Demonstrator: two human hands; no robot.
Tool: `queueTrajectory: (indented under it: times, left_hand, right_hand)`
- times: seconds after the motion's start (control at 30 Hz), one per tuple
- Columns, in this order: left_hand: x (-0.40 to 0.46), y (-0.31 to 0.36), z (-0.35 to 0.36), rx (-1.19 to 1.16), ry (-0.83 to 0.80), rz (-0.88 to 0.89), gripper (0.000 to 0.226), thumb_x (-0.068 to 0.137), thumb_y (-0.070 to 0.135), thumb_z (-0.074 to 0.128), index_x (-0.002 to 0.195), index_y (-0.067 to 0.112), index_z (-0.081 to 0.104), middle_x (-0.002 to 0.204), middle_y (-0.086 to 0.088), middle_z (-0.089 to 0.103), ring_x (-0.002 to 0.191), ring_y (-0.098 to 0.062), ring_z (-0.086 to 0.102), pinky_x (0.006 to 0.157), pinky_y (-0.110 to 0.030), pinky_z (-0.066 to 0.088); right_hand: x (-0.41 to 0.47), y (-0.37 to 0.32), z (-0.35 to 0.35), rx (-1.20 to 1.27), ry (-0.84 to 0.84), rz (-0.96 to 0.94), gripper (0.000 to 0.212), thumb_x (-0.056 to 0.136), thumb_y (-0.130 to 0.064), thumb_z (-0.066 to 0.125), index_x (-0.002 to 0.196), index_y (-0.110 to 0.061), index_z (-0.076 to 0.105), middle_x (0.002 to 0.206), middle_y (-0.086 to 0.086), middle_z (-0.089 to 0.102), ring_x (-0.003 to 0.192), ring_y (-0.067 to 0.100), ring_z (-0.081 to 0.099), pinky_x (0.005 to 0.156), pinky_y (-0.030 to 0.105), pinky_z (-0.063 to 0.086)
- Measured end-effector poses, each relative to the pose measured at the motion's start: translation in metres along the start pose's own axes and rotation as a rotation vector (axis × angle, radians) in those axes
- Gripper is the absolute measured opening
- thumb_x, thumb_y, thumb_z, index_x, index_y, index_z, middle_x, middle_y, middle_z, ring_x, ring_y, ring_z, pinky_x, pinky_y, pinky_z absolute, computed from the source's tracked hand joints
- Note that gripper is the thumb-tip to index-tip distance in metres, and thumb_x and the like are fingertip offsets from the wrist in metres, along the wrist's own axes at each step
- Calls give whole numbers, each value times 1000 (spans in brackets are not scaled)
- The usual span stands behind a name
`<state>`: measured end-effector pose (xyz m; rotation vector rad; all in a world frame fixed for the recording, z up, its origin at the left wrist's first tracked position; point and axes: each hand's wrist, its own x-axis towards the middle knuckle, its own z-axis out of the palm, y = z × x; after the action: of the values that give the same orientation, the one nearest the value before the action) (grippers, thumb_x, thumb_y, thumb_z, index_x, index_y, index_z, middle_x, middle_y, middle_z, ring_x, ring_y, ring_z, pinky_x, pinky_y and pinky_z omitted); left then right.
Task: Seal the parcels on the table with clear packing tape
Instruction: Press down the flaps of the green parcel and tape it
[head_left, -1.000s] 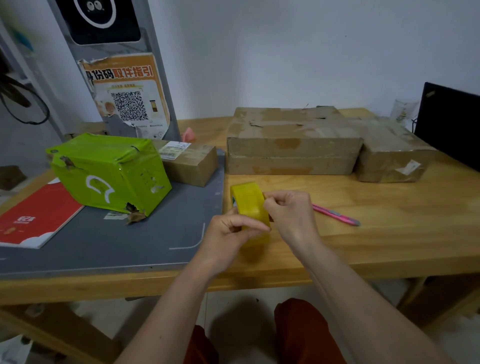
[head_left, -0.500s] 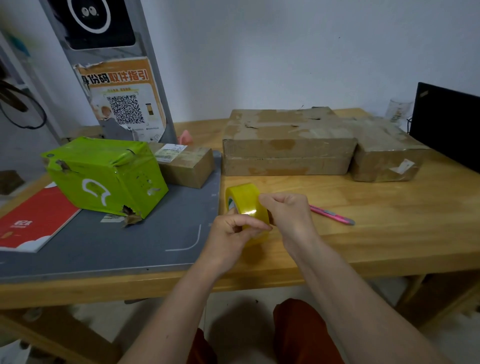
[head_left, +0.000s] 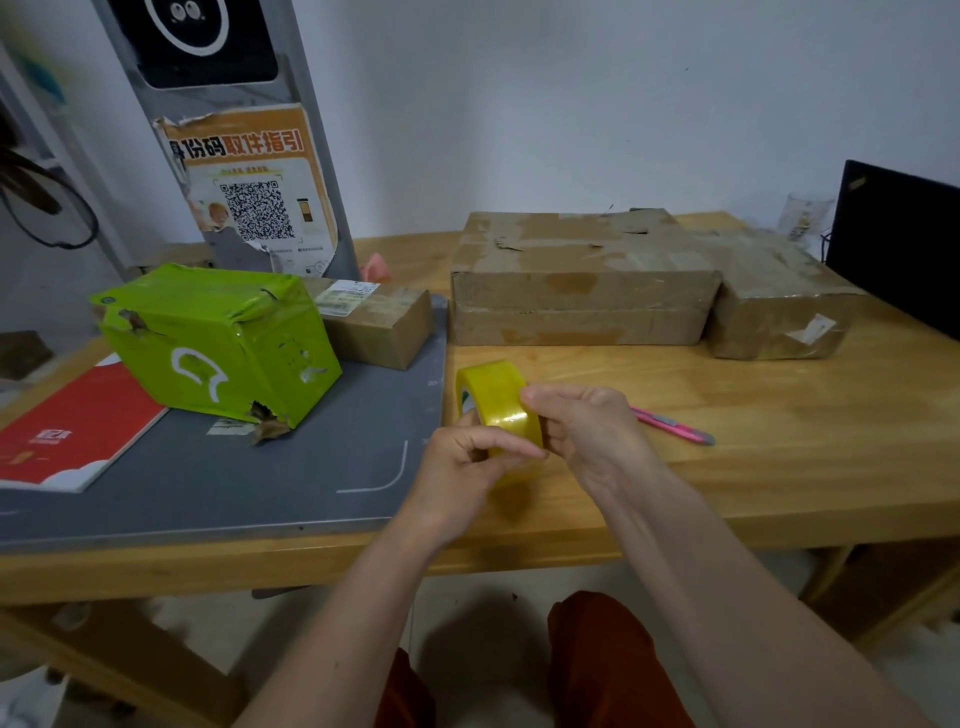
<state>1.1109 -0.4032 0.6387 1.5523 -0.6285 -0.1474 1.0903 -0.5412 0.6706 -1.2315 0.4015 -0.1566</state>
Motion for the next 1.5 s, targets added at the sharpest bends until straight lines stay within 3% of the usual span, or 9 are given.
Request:
queueTrajectory:
  times: [0.17,0.37,0.47,0.6,0.67,0.9,1.2,1.37,1.5]
  left_hand:
    - [0,-2,-3,39,2,-20,32,84,-1,71,76,28,81,114,-15,62,111,-18,60,95,-27,51]
    - [3,-2,-7,63,18,-33,37,84,-2,70,72,31,79,87,14,69,95,-6,61,85,-20,48]
    - [4,2,-9,95,2,-49,31,86,-4,68,75,24,76,75,23,66,84,4,59,88,-21,45]
    - [3,5,-11,139,-12,-32,26,86,-5,68,77,19,75,68,24,65,75,7,58,111,-46,34]
    - [4,3,-12,147,-15,-33,26,86,-5,68,77,19,75,68,24,65,74,7,58,105,-36,39]
    - [2,5,-13,138,-8,-48,28,87,-4,67,77,21,75,69,23,66,76,7,60,115,-58,30]
    - [5,5,-17,130,-38,-66,27,87,-4,67,77,19,76,72,19,69,77,5,61,82,-14,44]
    - [4,6,-17,143,-48,-56,27,87,-6,66,78,18,75,72,21,68,76,7,60,76,-10,44]
    - [5,5,-19,135,-37,-52,26,87,-4,67,79,19,76,77,14,69,79,2,61,76,-13,45]
  right_hand:
    - [-2,-1,-10,-21,-165,2,20,95,-2,54,105,-2,71,97,14,75,95,25,72,85,34,56]
    - [-1,-12,-11,-665,-59,-557,23,88,-2,67,105,-16,75,100,-2,74,94,9,69,88,31,56]
    - [3,-21,-14,-951,-104,-659,18,86,-7,71,103,-12,76,101,2,74,95,10,67,91,29,53]
    - [4,-34,-13,-1169,-215,-826,16,88,-9,70,102,-6,76,100,8,75,95,18,68,89,32,52]
    - [6,-40,-11,-1241,-256,-854,14,88,-10,70,98,-5,77,96,8,75,90,18,68,84,32,52]
    - [6,-36,-14,-1121,-249,-757,21,87,-9,70,108,-8,73,97,5,72,89,11,65,85,28,52]
    - [8,-32,-19,-1066,-245,-797,17,84,-13,74,100,-6,76,93,5,75,83,7,65,77,8,47]
    - [7,-28,-21,-1092,-235,-846,8,85,-12,73,91,-7,75,86,3,73,80,12,66,77,24,50]
    - [7,-27,-18,-1062,-240,-819,22,86,-11,72,108,-7,74,102,3,73,94,11,66,88,23,52]
